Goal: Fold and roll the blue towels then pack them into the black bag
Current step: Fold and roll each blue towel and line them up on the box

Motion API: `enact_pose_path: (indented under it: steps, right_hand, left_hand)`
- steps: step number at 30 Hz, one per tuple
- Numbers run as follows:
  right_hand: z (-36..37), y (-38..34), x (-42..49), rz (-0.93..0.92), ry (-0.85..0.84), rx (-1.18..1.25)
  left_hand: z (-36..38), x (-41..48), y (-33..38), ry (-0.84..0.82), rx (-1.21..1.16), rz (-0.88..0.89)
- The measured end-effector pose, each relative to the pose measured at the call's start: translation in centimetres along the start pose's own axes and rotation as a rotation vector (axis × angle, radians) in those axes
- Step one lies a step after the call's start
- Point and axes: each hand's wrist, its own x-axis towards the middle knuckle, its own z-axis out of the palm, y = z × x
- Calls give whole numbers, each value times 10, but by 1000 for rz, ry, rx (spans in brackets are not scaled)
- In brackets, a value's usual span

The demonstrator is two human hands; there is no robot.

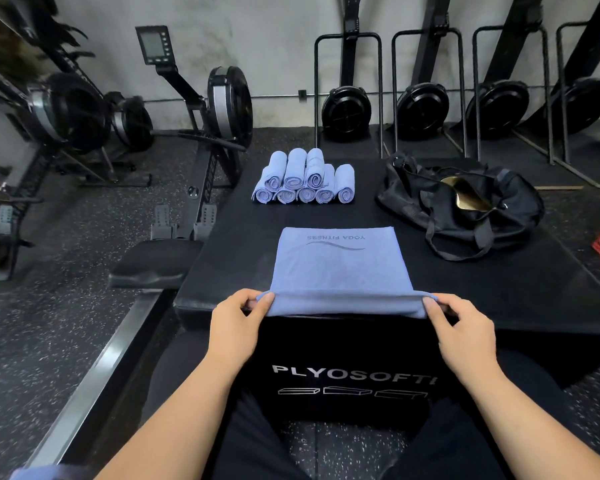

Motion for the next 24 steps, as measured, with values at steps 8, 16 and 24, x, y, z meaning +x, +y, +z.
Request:
enact_pose_path:
  steps: [8,16,24]
  right_hand:
    - [-2,-20,10,23,49,115]
    - [17,-26,67,47,-19,138]
    - [44,-25,127,43,-59,6]
  left_hand:
    - [-3,10,17,19,-132,-20]
    - [3,59,35,-32,-201,-33]
    - [33,121,38,-68,-202,-125]
